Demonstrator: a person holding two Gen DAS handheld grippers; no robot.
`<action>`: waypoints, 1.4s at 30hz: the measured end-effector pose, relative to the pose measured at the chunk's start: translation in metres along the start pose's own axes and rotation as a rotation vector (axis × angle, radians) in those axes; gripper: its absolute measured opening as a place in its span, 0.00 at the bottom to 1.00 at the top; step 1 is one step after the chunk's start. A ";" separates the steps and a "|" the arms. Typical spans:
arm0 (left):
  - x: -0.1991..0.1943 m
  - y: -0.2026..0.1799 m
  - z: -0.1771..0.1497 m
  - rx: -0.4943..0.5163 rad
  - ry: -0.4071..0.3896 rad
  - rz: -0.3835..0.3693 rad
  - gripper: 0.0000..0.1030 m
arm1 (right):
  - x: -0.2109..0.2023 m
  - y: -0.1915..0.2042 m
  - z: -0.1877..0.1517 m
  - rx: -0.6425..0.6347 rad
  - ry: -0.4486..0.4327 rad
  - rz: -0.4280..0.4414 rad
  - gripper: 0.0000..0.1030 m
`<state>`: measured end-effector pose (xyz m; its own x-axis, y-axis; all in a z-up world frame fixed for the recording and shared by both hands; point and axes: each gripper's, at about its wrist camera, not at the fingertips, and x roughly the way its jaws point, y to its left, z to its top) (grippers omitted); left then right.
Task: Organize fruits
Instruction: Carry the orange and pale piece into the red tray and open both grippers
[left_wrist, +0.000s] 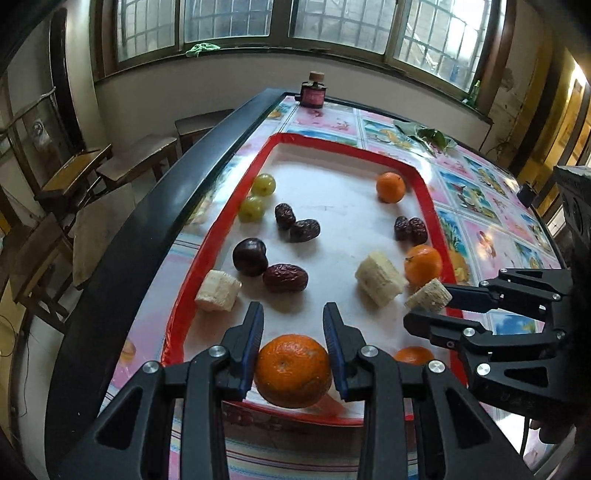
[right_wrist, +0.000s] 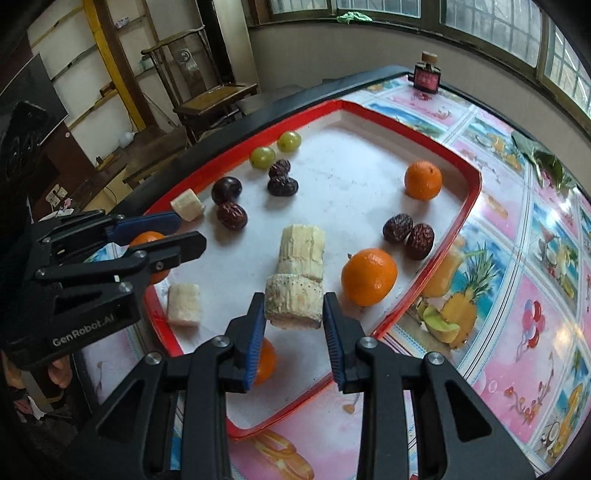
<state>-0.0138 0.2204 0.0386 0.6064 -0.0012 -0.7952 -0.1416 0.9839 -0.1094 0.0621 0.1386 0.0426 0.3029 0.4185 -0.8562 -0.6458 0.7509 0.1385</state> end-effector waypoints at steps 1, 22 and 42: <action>0.002 0.001 0.000 -0.001 0.003 -0.001 0.32 | 0.002 -0.002 0.000 0.005 0.006 -0.002 0.32; 0.011 0.001 0.004 -0.035 0.013 0.072 0.66 | 0.018 0.000 0.000 0.001 0.066 -0.052 0.32; -0.014 -0.009 -0.001 -0.120 -0.009 0.134 0.78 | -0.023 0.009 -0.006 -0.004 0.011 -0.132 0.60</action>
<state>-0.0219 0.2109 0.0500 0.5825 0.1303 -0.8023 -0.3135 0.9467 -0.0738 0.0451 0.1332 0.0604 0.3776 0.3100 -0.8725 -0.6034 0.7971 0.0221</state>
